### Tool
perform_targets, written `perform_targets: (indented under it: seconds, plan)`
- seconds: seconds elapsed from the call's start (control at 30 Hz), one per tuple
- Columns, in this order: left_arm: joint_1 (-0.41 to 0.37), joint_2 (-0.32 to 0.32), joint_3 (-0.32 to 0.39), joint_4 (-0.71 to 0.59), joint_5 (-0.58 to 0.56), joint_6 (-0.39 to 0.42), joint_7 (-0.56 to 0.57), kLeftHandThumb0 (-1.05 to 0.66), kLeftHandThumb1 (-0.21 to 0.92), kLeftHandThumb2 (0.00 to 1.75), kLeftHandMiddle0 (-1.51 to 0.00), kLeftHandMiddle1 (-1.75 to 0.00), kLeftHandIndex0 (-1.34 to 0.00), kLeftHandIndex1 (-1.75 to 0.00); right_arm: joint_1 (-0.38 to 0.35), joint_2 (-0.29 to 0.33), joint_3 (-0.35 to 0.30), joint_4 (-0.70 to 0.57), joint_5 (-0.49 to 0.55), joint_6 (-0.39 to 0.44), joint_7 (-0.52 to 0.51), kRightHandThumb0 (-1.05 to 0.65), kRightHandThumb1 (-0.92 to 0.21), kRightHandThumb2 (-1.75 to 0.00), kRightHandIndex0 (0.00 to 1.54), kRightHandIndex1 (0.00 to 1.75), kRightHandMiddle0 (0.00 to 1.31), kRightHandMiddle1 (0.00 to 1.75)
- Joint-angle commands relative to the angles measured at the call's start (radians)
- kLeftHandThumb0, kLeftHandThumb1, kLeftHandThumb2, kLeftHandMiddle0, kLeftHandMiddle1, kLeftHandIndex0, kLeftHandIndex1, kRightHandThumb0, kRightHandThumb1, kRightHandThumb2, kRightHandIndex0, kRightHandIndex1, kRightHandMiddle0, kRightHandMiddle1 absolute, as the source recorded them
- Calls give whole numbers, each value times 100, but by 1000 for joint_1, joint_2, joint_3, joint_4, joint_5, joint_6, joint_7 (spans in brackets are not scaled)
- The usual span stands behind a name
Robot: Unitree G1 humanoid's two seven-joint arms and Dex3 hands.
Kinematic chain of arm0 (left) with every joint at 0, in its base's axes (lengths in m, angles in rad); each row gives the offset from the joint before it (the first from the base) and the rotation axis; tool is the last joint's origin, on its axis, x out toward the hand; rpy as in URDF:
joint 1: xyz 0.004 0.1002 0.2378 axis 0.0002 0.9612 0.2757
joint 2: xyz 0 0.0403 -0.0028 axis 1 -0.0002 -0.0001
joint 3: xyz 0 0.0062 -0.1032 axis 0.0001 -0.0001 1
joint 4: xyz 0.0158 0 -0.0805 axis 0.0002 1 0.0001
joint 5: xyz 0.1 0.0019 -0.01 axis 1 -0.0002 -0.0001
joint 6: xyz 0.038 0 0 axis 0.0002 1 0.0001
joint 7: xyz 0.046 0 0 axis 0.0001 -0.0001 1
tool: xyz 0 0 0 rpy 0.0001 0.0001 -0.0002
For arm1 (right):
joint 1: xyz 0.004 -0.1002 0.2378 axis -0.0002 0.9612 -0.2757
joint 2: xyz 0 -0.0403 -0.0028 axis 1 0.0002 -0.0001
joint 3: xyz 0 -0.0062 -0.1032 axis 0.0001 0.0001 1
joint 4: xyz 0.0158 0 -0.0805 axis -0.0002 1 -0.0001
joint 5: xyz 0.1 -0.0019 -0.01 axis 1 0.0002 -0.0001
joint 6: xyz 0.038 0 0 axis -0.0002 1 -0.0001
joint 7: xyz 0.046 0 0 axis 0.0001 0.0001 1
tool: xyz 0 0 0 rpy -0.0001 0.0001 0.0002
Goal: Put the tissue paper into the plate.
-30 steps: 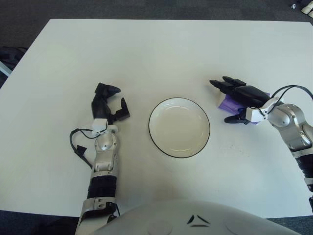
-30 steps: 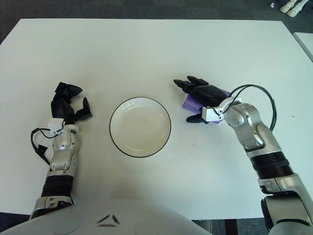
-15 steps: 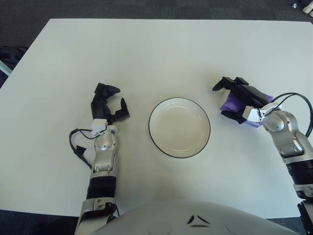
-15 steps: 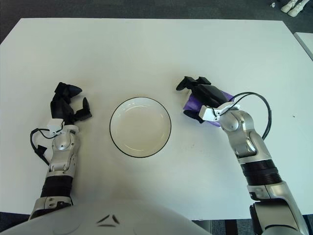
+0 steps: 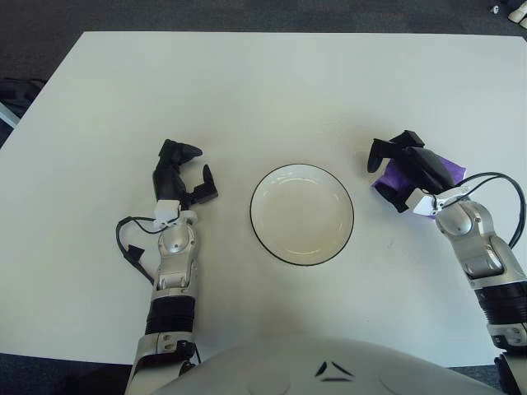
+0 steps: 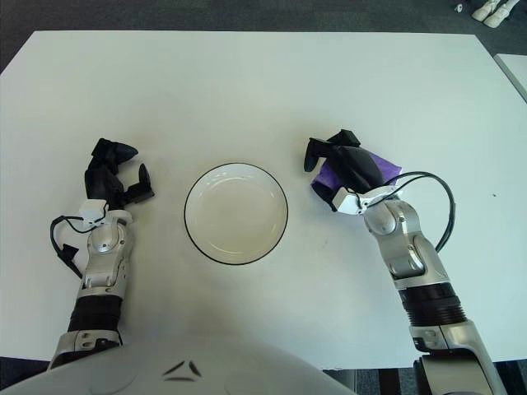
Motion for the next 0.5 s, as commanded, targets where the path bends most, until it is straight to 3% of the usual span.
perform_targets:
  seconds: [0.0,0.47]
  plan:
    - [43,0,5,33,4,35,6,-1,22,141,-62,-164,-57,-175,40,15,-8,18,-19,-3,-28,0,8,-170,98,155,67,175]
    - [38,-3,6,40,4,29,9,-1,22,139,-67,-160,-54,-175,20,102,-62,53,37,-143,-216,0,6,-174,89,172,67,175]
